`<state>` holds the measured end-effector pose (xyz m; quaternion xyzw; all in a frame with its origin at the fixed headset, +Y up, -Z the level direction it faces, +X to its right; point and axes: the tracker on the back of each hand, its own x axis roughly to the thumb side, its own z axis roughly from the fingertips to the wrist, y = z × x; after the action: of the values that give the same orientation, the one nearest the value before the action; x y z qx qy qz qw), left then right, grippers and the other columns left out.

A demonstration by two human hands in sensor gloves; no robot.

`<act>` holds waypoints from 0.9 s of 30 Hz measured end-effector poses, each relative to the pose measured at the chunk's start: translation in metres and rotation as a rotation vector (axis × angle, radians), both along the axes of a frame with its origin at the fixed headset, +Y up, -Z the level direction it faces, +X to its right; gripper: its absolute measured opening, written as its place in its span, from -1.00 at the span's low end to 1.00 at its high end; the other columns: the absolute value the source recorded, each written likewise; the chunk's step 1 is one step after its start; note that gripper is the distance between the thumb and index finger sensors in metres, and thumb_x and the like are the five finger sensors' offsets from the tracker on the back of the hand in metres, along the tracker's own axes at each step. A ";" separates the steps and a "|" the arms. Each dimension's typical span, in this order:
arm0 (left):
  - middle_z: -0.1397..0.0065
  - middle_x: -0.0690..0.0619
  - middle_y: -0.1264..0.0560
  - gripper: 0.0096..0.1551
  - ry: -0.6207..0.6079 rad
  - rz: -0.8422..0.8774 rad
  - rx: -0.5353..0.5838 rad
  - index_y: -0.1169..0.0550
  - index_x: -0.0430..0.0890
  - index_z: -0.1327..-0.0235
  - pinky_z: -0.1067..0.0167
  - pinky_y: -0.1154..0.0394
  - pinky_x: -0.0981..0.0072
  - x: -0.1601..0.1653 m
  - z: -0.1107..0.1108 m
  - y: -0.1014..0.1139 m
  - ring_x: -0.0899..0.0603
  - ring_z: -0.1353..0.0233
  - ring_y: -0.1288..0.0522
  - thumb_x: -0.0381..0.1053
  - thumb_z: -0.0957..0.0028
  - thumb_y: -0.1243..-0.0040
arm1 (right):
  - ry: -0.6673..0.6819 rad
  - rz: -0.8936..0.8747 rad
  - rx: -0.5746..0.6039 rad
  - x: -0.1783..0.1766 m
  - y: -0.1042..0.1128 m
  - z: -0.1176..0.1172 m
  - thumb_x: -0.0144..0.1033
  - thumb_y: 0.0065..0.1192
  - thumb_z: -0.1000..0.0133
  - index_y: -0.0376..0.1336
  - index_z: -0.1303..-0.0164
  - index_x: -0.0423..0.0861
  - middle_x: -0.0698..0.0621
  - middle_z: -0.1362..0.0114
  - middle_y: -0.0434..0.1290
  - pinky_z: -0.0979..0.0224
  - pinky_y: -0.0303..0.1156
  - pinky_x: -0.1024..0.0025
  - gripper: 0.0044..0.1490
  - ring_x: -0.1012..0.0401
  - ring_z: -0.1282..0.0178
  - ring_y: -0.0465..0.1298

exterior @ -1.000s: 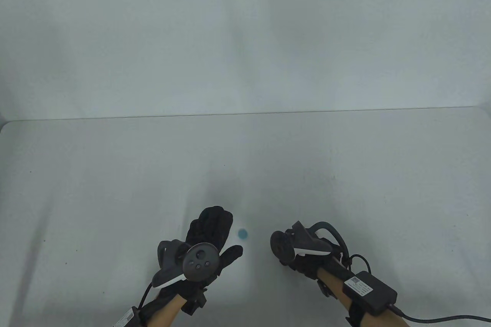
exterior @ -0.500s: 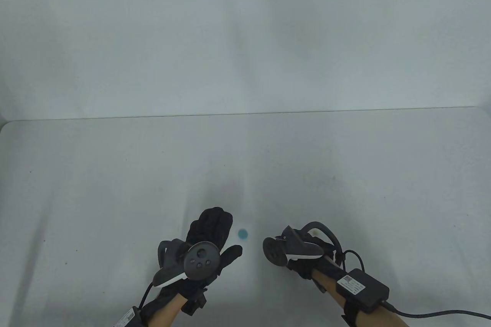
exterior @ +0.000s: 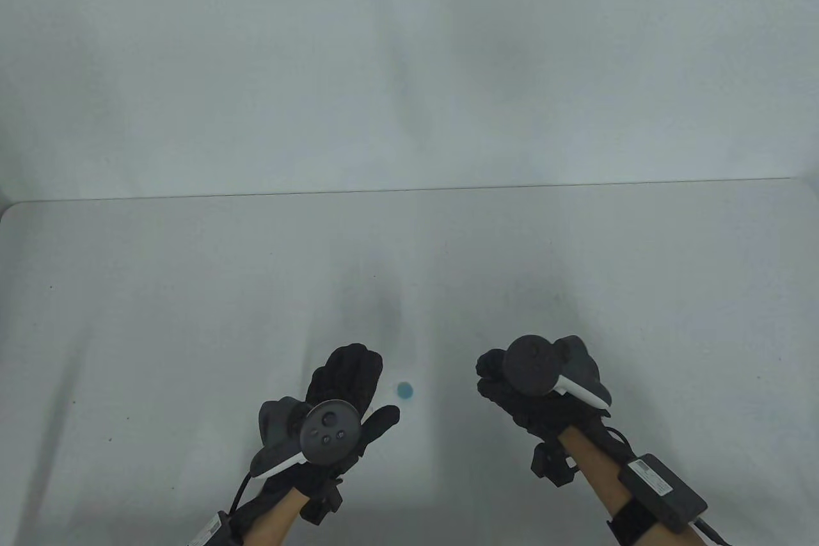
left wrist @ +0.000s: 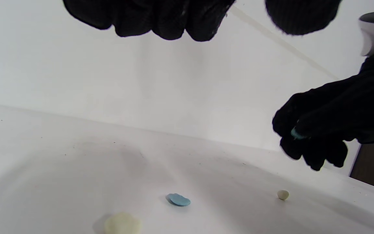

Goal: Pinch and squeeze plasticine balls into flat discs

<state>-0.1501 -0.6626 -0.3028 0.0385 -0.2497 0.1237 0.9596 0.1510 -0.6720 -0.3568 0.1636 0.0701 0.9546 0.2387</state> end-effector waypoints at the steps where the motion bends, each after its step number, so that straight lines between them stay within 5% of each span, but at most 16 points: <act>1: -0.69 -0.36 -0.09 -0.05 0.001 0.003 0.000 -0.17 -0.28 -0.68 -0.47 -0.15 -0.32 0.000 0.000 0.000 -0.52 -0.65 -0.11 0.26 -0.17 0.03 | -0.017 -0.078 -0.015 0.008 0.003 0.001 -0.12 0.24 -0.22 0.23 -0.44 -0.15 -0.08 -0.25 0.58 0.04 0.70 0.38 -0.37 0.13 -0.04 0.69; 7: -0.69 -0.36 -0.09 -0.05 0.018 0.032 0.012 -0.18 -0.28 -0.68 -0.48 -0.14 -0.32 -0.006 -0.001 0.003 -0.52 -0.65 -0.10 0.26 -0.17 0.03 | -0.041 -0.470 -0.185 0.037 0.001 0.015 -0.22 0.18 -0.26 0.25 -0.48 -0.25 -0.22 -0.29 0.50 -0.02 0.71 0.32 -0.37 0.03 -0.11 0.61; 14: -0.69 -0.36 -0.08 -0.05 0.057 0.077 0.012 -0.17 -0.28 -0.68 -0.48 -0.14 -0.32 -0.016 -0.004 0.006 -0.52 -0.65 -0.10 0.26 -0.18 0.04 | -0.027 -0.856 -0.370 0.050 -0.019 0.024 -0.08 0.13 -0.28 0.34 -0.35 -0.24 -0.18 -0.20 0.57 0.02 0.72 0.36 -0.40 0.04 -0.02 0.67; 20: -0.69 -0.37 -0.09 -0.05 0.066 0.068 -0.006 -0.18 -0.29 -0.68 -0.48 -0.14 -0.32 -0.017 -0.006 0.002 -0.52 -0.65 -0.10 0.26 -0.18 0.03 | -0.053 -0.951 -0.468 0.055 -0.040 0.022 -0.06 0.15 -0.27 0.37 -0.30 -0.24 -0.17 -0.17 0.61 0.02 0.73 0.36 -0.41 0.03 -0.01 0.71; 27: -0.69 -0.36 -0.09 -0.05 0.064 0.062 -0.032 -0.18 -0.29 -0.68 -0.48 -0.14 -0.31 -0.015 -0.008 -0.002 -0.52 -0.65 -0.10 0.26 -0.18 0.03 | -0.065 -0.942 -0.455 0.054 -0.040 0.022 -0.12 0.20 -0.25 0.39 -0.24 -0.24 -0.14 -0.11 0.64 0.06 0.76 0.42 -0.46 0.08 0.03 0.74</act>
<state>-0.1656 -0.6646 -0.3105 0.0350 -0.2158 0.1561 0.9632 0.2048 -0.7124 -0.3343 0.0915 0.1872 0.7091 0.6736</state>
